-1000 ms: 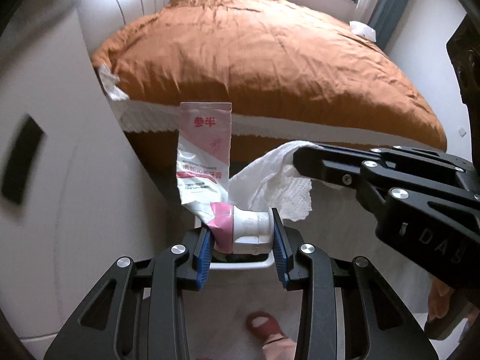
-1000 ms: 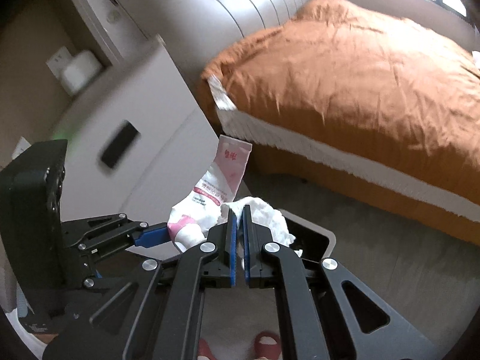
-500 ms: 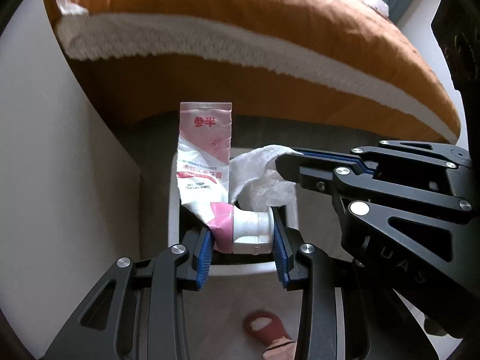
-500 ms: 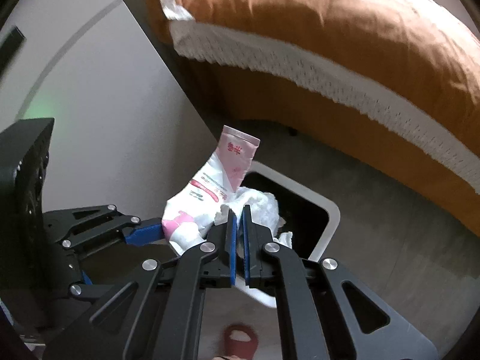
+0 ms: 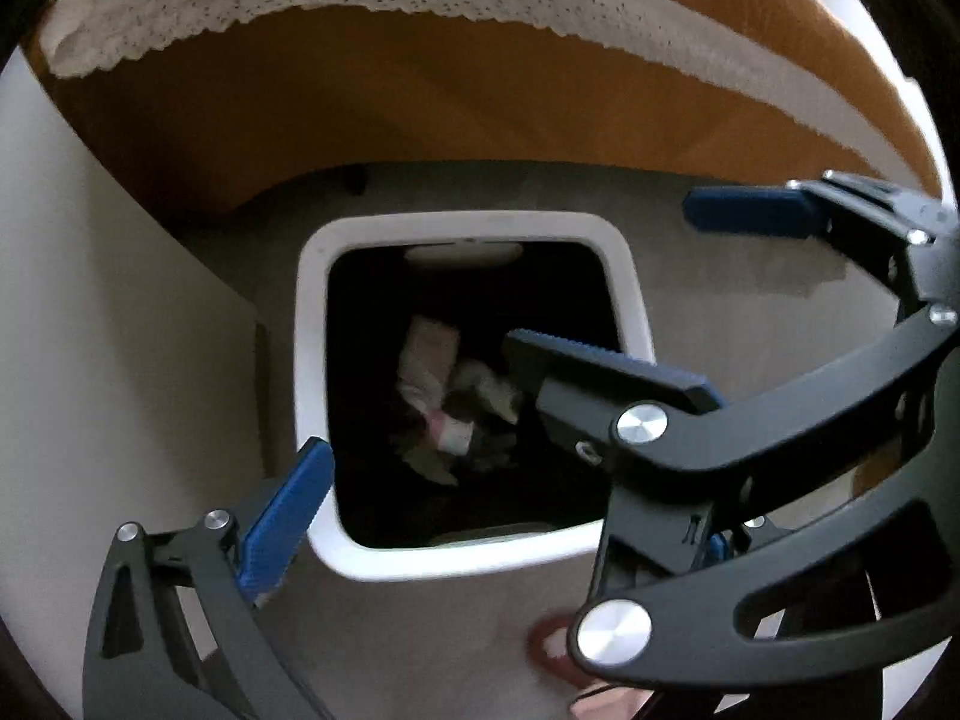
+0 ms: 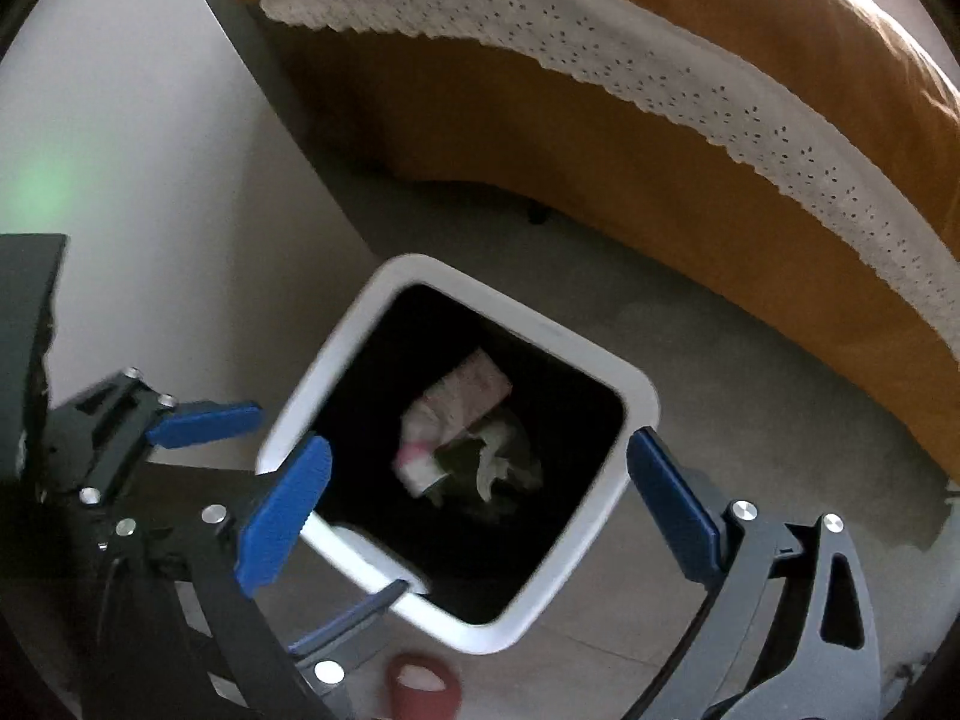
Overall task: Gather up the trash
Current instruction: 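Turn both open tools back toward the desk trash, then grasp the white plastic bag with the right tool while the left tool grasps the clear red-labelled bottle, then carry the bottle and white bag over the white trash bin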
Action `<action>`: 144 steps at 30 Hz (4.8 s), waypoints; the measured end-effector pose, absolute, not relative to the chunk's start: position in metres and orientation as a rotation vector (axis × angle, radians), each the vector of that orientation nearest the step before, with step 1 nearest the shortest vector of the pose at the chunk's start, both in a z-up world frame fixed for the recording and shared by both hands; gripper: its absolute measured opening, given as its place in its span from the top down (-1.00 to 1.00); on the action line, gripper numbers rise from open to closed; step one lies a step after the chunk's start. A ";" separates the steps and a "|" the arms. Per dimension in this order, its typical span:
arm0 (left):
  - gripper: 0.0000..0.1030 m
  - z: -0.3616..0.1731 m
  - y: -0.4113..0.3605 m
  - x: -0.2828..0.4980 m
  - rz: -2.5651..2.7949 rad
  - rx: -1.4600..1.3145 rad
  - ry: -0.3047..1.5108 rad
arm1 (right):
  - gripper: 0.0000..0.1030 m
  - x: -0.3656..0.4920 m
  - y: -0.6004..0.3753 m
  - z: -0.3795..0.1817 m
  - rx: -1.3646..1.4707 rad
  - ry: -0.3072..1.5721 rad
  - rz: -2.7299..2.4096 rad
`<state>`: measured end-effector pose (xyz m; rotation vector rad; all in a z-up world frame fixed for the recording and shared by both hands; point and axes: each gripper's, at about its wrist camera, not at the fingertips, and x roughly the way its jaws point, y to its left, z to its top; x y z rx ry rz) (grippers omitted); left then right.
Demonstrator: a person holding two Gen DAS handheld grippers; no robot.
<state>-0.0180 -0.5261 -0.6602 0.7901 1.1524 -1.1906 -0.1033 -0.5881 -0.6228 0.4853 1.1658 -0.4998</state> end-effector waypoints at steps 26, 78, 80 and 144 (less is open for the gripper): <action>-0.91 -0.434 -0.487 -0.018 -1.153 0.628 1.022 | -0.91 -0.133 -0.546 -0.391 0.456 0.965 -0.542; -0.91 -0.182 0.019 0.183 -0.396 0.312 0.788 | -0.91 0.095 -0.153 -0.167 0.111 0.771 0.043; -0.91 -0.188 0.021 0.196 -0.426 0.330 0.788 | -0.91 0.103 -0.149 -0.173 0.108 0.784 0.031; -0.39 -0.224 -0.064 0.299 -0.766 0.406 0.775 | -0.07 0.139 -0.174 -0.185 0.174 0.837 -0.036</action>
